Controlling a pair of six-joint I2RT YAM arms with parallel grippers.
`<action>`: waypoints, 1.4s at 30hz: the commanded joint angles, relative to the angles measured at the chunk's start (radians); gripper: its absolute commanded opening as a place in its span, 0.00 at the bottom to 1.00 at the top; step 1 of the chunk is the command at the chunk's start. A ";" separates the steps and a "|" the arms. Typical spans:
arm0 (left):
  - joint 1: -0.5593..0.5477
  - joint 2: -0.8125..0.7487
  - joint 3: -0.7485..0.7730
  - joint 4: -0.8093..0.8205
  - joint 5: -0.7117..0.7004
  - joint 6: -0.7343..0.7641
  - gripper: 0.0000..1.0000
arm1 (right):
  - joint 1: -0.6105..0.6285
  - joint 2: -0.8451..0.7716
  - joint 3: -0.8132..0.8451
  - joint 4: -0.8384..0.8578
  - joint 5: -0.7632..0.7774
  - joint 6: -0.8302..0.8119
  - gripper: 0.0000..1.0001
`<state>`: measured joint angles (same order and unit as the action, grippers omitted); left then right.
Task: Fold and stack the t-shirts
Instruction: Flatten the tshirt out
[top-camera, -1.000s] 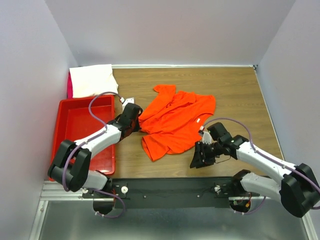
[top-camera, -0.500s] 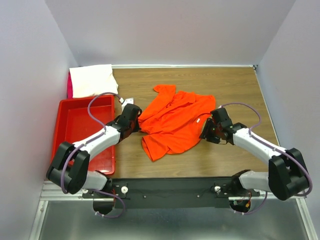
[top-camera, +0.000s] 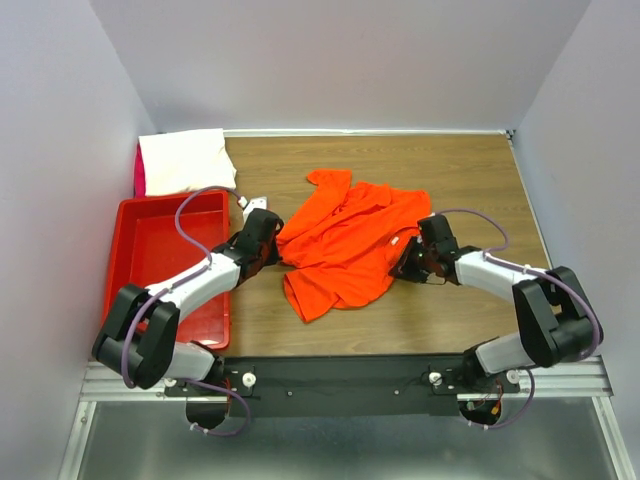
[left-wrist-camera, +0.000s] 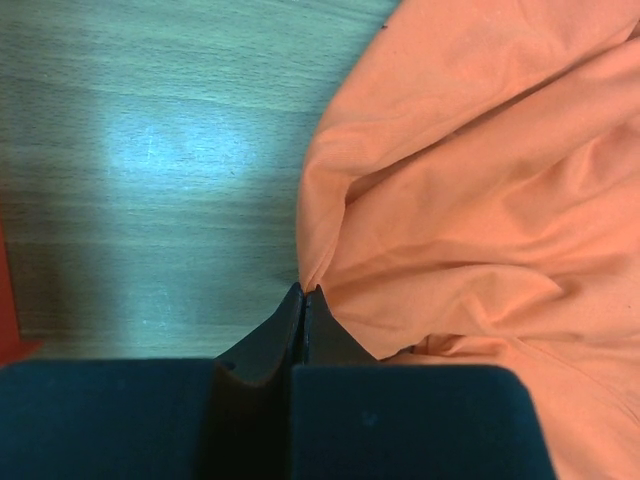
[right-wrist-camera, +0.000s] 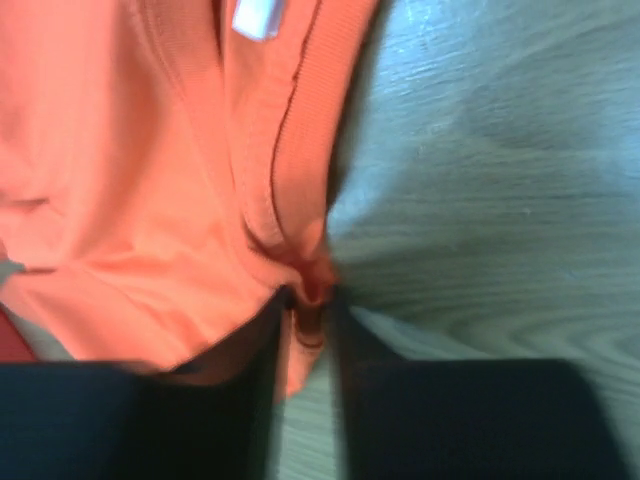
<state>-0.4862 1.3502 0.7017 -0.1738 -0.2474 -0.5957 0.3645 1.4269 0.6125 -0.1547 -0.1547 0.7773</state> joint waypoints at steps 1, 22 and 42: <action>0.003 -0.020 -0.027 0.022 0.037 -0.029 0.00 | -0.016 0.061 -0.036 0.026 -0.043 -0.012 0.13; -0.143 -0.374 -0.122 -0.053 0.196 -0.142 0.76 | -0.380 -0.065 0.288 -0.132 -0.162 -0.352 0.51; 0.051 -0.571 -0.033 0.022 -0.346 0.223 0.99 | -0.016 0.505 0.529 0.488 -0.391 0.036 0.54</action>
<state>-0.4438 0.8215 0.7074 -0.2150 -0.5217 -0.4339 0.3241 1.8530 1.0752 0.2260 -0.5037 0.7486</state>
